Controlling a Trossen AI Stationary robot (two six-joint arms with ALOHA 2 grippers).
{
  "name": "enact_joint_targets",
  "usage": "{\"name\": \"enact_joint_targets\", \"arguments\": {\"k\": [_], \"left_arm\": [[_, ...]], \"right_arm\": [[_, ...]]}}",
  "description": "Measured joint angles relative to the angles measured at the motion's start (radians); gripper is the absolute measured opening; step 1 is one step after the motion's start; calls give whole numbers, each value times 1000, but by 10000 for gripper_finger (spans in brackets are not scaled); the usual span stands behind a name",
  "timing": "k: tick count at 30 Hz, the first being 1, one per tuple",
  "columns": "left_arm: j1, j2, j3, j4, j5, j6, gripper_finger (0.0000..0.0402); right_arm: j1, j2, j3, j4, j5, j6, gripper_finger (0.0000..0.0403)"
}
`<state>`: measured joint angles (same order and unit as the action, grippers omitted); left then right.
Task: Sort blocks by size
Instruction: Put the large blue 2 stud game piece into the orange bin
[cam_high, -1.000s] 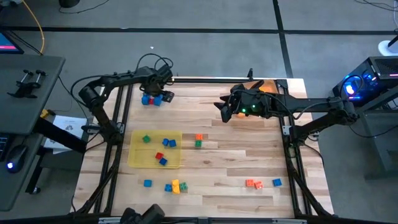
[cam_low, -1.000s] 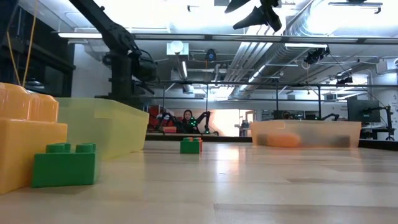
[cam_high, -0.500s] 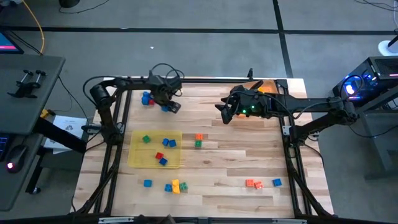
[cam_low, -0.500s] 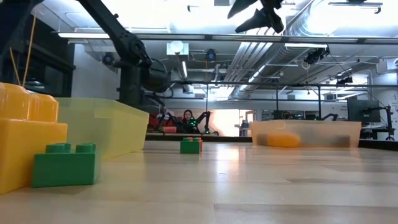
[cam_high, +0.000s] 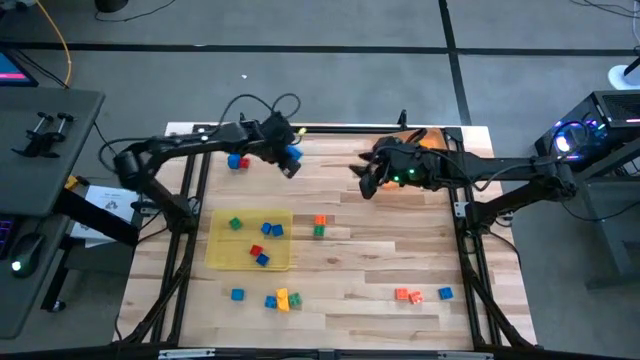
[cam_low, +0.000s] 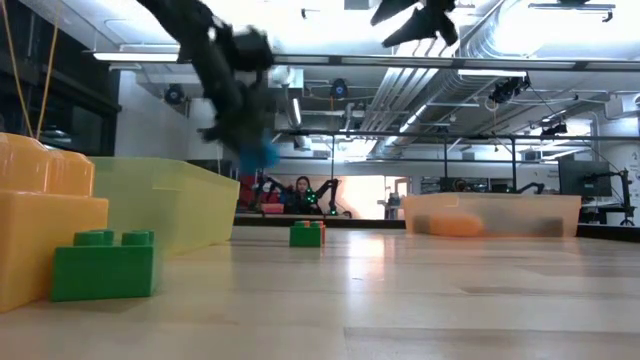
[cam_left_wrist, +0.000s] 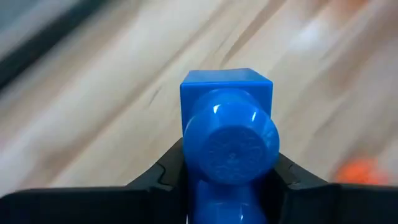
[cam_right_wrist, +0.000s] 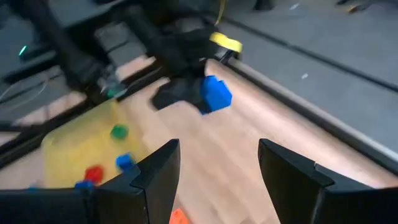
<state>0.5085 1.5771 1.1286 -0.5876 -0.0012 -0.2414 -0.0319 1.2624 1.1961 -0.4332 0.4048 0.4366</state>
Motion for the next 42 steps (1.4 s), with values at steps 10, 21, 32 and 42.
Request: {"name": "enact_joint_targets", "arguments": {"k": [10,21,32,42], "left_arm": [[-183,61,14,555,9,-175,98],[-241,533,509,589,48,-123,98],[-200,872,1022,550,40,-60,161],[-160,794,1078,297,93,72,356]], "right_arm": [[0,-141,1,4,182,11,211],[0,-164,1,4,216,63,211],[0,-164,1,4,216,87,211],[0,-164,1,4,210,82,211]]}}
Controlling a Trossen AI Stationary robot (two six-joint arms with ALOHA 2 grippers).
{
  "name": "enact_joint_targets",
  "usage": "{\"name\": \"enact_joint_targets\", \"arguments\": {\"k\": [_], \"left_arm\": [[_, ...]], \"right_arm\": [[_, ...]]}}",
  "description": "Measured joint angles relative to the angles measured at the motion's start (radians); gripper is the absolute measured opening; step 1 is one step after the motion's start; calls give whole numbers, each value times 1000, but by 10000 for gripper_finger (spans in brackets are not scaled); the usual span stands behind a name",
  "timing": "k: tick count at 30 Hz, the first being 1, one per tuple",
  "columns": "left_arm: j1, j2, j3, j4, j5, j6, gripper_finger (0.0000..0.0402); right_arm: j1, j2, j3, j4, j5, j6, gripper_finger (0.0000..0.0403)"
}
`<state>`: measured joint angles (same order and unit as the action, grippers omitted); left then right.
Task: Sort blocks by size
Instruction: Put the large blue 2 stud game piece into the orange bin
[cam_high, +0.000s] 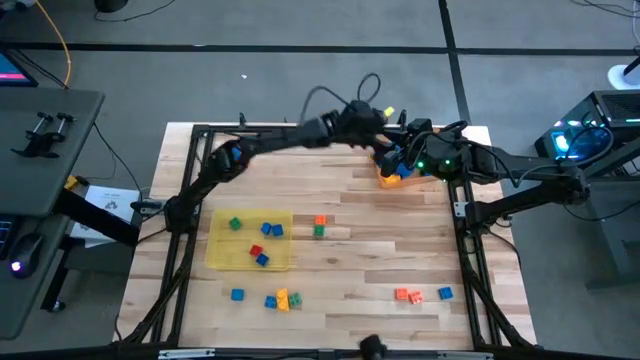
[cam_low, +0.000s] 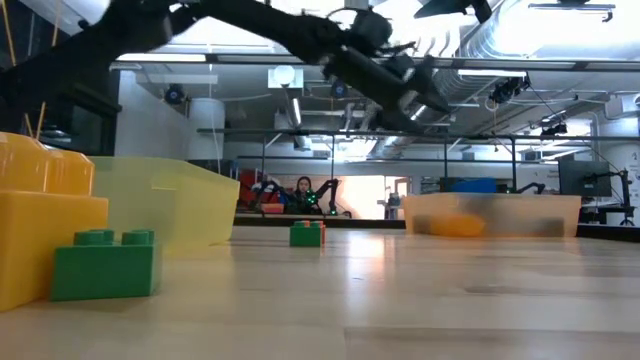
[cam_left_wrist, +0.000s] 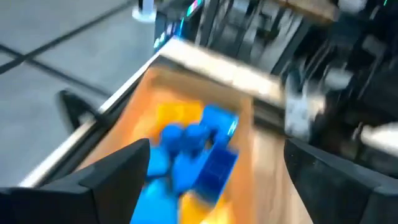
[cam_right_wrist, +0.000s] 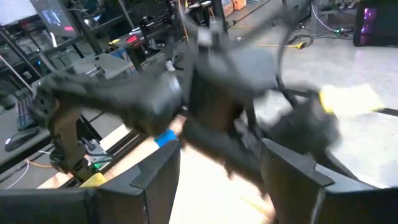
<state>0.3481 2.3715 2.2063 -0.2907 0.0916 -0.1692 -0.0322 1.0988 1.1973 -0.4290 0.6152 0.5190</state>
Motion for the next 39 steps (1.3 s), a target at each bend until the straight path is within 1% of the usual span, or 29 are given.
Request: {"name": "enact_joint_targets", "arguments": {"k": [2,4,7,8,10,13,16,19,22,25,27,29,33,36,39], "left_arm": [[23,-48,8,-166,-4,55,361],[52,-101,10,-352,-42,90,361],[105,-162,8,-613,-119,92,357],[126,-183,-6,-677,-139,81,356],[168,-235,-58,-743,-154,56,355],[213,-357,-214,-735,-167,35,355],[230,-519,-448,-652,-232,12,355],[252,-691,-726,-562,-299,-70,355],[277,-857,-990,-503,-371,-188,355],[316,-961,-1188,-502,-421,-312,355],[361,-994,-1259,-498,-426,-364,355],[410,-999,-1291,-487,-426,-373,355],[497,-959,-1297,-489,-400,-353,355],[553,-928,-1297,-506,-311,-347,355],[586,-895,-1297,-526,-288,-329,350]], "right_arm": [[0,0,0,0,-2,0,211],[0,0,0,0,-2,0,211],[0,0,0,0,-2,-1,211],[0,0,-1,0,-2,-1,211],[0,0,-1,-2,-2,-1,211],[0,0,-1,-14,-2,0,211],[0,1,-1,-35,-3,2,211],[0,1,-2,-56,-7,4,211],[0,1,-2,-64,-10,4,211],[0,1,-2,-64,-10,4,211],[0,1,-2,-64,-10,4,211],[0,1,-2,-64,-10,4,211],[0,1,-2,-64,-11,5,211],[0,1,-2,-64,-13,5,211],[0,1,-2,-64,-13,5,211]]}}
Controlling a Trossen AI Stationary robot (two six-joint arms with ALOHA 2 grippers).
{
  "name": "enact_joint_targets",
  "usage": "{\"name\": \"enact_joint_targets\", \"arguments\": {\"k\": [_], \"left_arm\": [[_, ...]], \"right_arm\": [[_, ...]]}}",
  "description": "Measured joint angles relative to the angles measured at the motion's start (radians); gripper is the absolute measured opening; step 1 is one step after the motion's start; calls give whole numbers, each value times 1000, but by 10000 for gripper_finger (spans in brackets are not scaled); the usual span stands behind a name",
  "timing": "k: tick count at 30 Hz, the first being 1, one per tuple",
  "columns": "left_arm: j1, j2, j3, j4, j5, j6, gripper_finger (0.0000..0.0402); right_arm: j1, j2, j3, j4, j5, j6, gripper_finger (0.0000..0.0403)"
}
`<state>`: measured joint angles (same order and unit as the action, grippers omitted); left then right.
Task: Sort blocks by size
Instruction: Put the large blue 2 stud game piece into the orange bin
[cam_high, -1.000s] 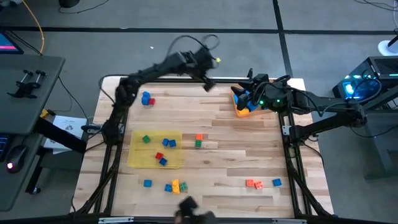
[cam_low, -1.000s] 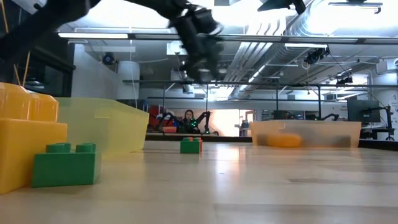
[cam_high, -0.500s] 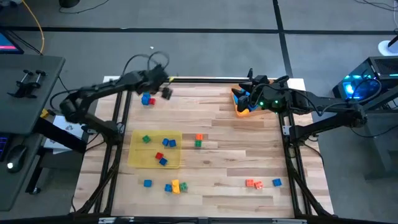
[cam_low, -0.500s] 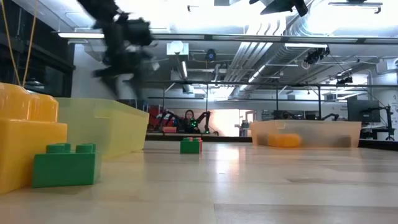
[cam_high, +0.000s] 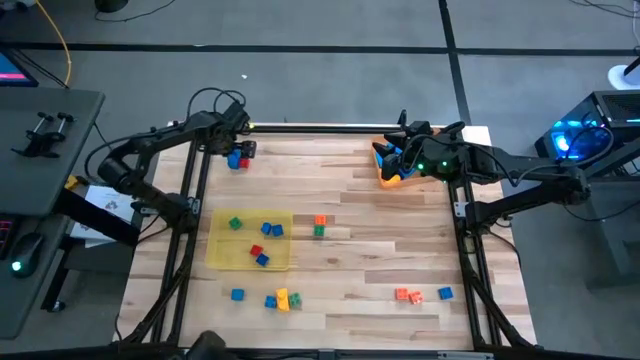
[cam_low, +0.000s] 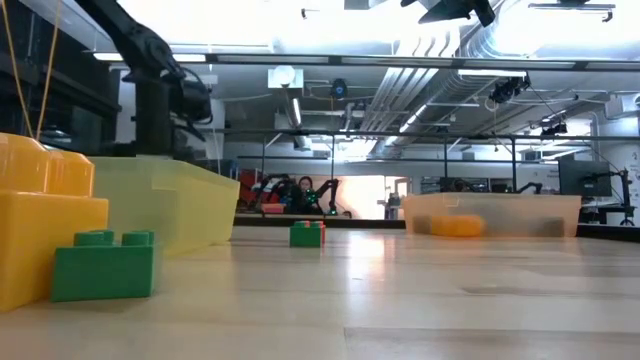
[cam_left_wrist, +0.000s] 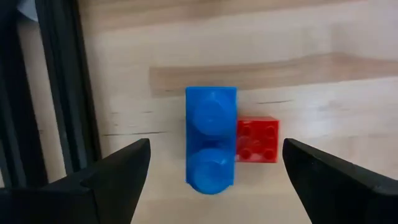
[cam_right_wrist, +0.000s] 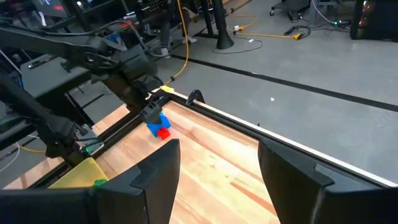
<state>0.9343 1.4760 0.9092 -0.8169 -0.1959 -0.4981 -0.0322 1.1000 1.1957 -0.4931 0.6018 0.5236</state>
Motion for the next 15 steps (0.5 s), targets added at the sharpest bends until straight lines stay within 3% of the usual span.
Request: {"name": "enact_joint_targets", "arguments": {"k": [8,15], "left_arm": [[37,83,0,-7,6,60,298],[44,101,0,1,52,66,178]], "right_arm": [[0,0,0,0,-6,9,211],[0,0,0,-6,-8,22,211]]}}
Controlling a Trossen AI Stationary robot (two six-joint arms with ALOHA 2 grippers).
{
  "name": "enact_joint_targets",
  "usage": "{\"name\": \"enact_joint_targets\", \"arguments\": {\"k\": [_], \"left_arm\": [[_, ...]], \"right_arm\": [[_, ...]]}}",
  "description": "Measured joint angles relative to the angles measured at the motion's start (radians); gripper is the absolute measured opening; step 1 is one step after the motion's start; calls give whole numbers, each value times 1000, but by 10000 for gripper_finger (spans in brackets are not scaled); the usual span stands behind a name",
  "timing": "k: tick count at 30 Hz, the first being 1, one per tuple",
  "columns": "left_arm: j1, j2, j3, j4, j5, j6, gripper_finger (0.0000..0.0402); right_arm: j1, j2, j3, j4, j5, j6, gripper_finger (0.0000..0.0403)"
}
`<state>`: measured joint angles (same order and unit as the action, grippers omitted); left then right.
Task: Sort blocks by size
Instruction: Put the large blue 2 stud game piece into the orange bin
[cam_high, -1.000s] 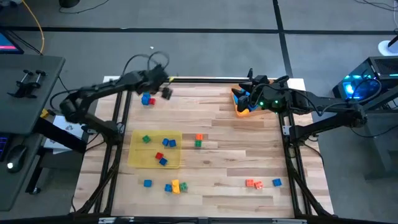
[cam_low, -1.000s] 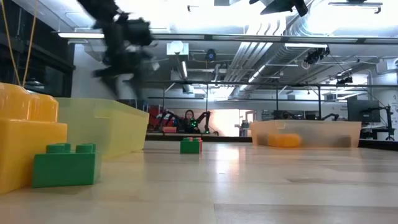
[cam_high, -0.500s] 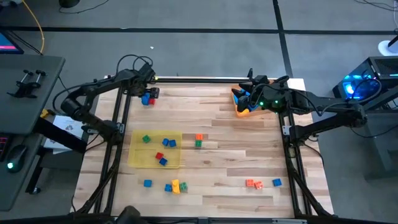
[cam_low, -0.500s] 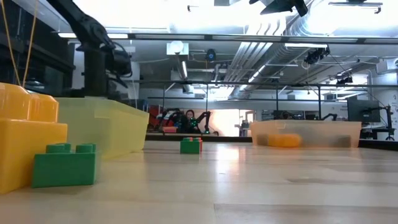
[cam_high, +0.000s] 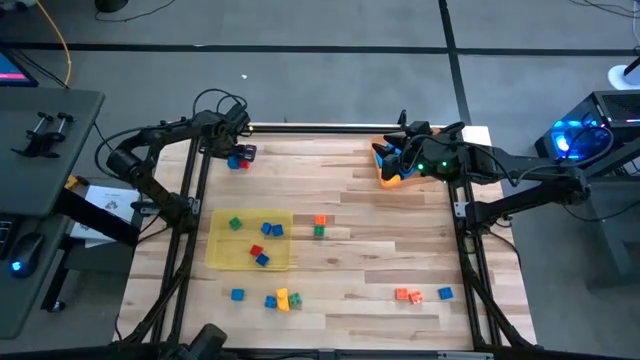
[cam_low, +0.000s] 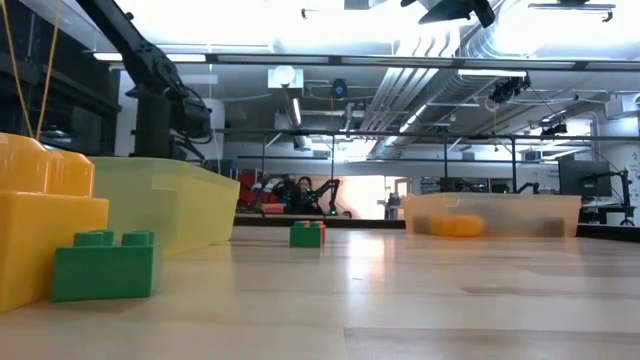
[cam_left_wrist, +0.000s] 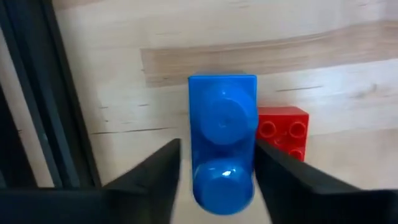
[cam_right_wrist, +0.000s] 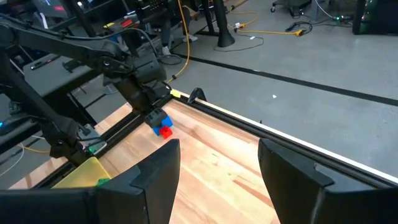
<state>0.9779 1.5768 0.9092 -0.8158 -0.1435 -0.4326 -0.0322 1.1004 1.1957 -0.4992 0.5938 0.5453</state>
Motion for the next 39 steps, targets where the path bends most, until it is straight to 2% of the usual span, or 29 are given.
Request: {"name": "enact_joint_targets", "arguments": {"k": [5,13,16,20,23,26,33,35,39], "left_arm": [[0,-17,0,-2,27,26,68],[-7,-171,82,48,44,18,67],[-55,-240,116,182,104,2,67],[-201,-261,116,421,143,-90,67],[-344,-191,117,562,145,-148,67],[-482,-68,115,705,148,-193,67],[-693,265,152,1254,248,-268,67],[-720,351,220,1309,276,-251,67],[-720,500,417,1289,300,-224,67]], "right_arm": [[0,0,0,-1,0,2,211],[0,0,0,-9,-3,9,211],[0,0,0,-8,-3,27,211],[0,0,0,-5,-3,35,211],[0,0,0,3,-3,52,211],[0,0,0,8,-3,61,211],[0,0,0,10,-4,110,211],[0,0,0,10,-8,112,211],[0,0,0,10,-8,132,211]]}}
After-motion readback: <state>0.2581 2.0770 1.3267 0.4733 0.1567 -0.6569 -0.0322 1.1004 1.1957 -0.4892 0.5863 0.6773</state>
